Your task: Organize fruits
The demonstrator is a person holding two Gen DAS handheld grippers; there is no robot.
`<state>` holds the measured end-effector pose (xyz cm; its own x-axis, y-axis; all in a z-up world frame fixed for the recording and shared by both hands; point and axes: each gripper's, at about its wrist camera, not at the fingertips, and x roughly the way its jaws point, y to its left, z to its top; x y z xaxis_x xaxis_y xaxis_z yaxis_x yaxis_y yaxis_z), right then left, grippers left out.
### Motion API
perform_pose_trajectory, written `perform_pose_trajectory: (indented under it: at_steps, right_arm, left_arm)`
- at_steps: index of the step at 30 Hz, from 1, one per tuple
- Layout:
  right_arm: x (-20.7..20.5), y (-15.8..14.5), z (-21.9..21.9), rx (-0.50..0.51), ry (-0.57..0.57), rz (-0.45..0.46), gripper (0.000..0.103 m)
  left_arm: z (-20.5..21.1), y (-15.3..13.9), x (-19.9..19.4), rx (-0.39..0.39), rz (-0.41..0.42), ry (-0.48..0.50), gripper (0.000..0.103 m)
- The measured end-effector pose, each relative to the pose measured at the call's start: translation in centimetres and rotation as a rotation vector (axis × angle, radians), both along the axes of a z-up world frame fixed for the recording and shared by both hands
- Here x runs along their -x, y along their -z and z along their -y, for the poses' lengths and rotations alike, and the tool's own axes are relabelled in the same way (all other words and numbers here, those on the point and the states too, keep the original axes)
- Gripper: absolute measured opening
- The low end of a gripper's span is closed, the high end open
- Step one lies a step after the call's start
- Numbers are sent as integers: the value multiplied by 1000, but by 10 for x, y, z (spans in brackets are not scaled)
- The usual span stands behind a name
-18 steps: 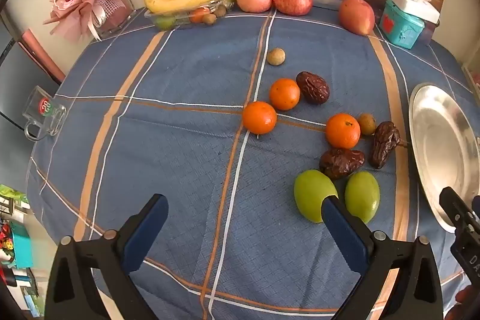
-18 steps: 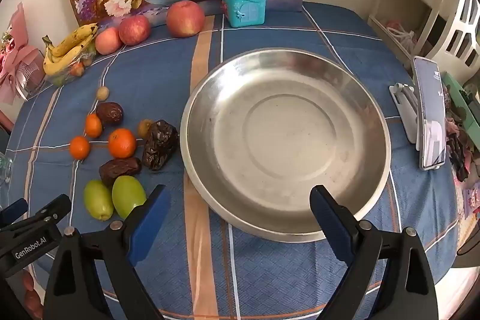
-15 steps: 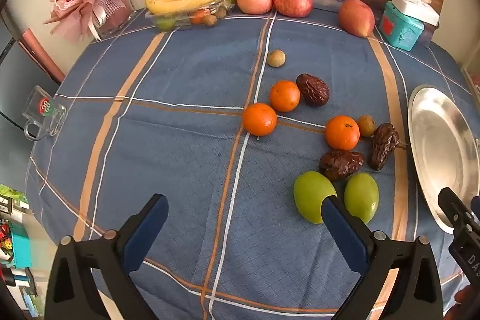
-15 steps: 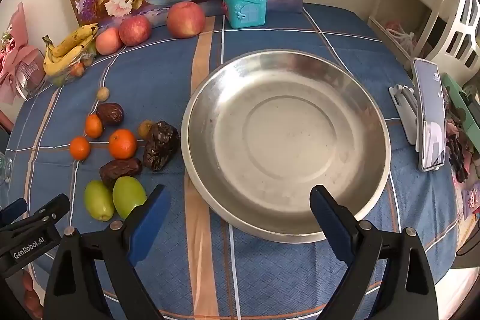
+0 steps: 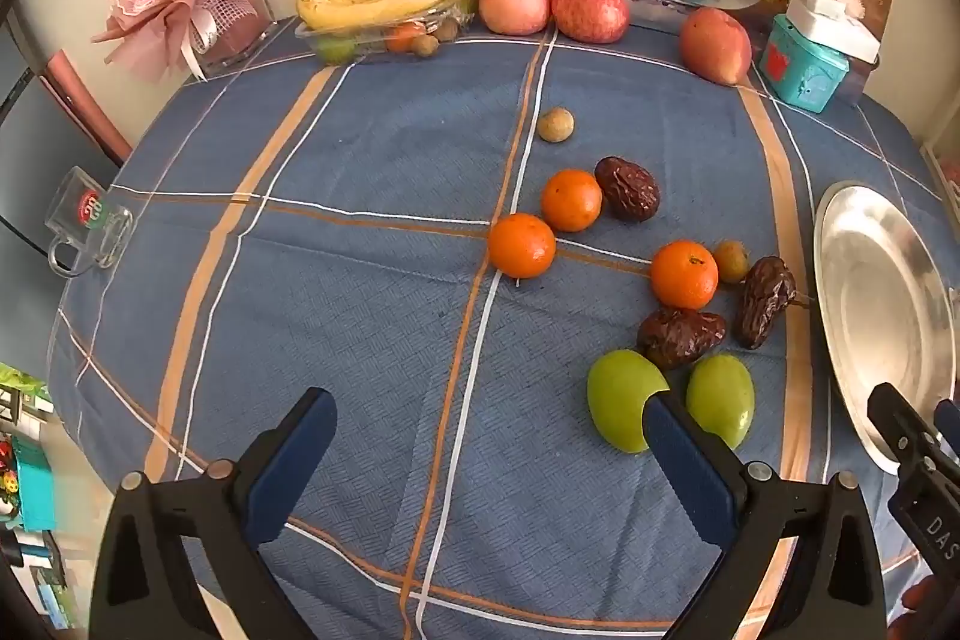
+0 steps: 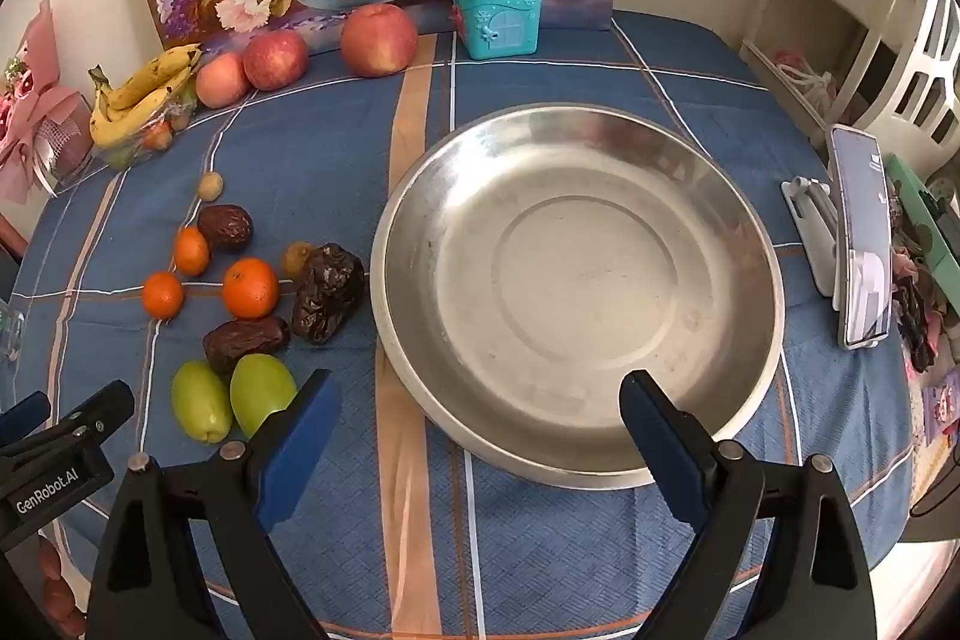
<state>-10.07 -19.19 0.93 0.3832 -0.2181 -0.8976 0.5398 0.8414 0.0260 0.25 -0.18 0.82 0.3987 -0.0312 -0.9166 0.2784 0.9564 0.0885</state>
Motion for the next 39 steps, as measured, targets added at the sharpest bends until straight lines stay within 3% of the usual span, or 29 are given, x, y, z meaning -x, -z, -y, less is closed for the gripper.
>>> perform_pose_trajectory:
  at_steps: [18, 29, 39]
  right_arm:
    - [-1, -1, -3, -15, -8, 6, 94]
    - [-1, -1, -2, -16, -8, 8, 94]
    - [-2, -2, -4, -18, -13, 14, 94]
  left_arm:
    - [-3, -5, 3, 67, 29, 22, 103]
    - [-2, -9, 6, 43, 99, 49, 103]
    - [-6, -7, 4, 51, 85, 30, 103]
